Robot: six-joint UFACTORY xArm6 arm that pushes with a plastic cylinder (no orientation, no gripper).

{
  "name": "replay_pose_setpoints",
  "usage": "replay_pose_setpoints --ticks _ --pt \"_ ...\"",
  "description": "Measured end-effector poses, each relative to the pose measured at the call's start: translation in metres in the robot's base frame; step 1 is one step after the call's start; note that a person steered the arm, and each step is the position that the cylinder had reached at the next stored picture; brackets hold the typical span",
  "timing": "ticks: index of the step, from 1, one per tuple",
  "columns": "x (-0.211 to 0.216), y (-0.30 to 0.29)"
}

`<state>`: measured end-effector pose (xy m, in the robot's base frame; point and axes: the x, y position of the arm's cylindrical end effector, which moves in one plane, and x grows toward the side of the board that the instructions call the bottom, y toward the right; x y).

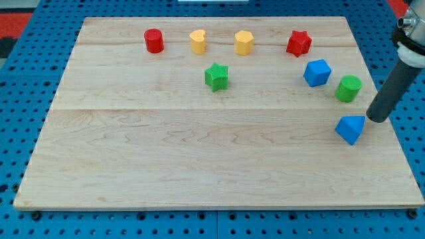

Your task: Nudge green circle to the bottom of the blue cube

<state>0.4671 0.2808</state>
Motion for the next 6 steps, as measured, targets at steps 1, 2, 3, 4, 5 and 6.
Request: replay_pose_setpoints --ticks 1,2,3,4,5,6 --pt "-0.016 0.046" --pt "-0.051 0.032" --pt "-0.063 0.004" --pt "-0.061 -0.038" --pt "-0.048 -0.046" --pt "-0.035 -0.044"
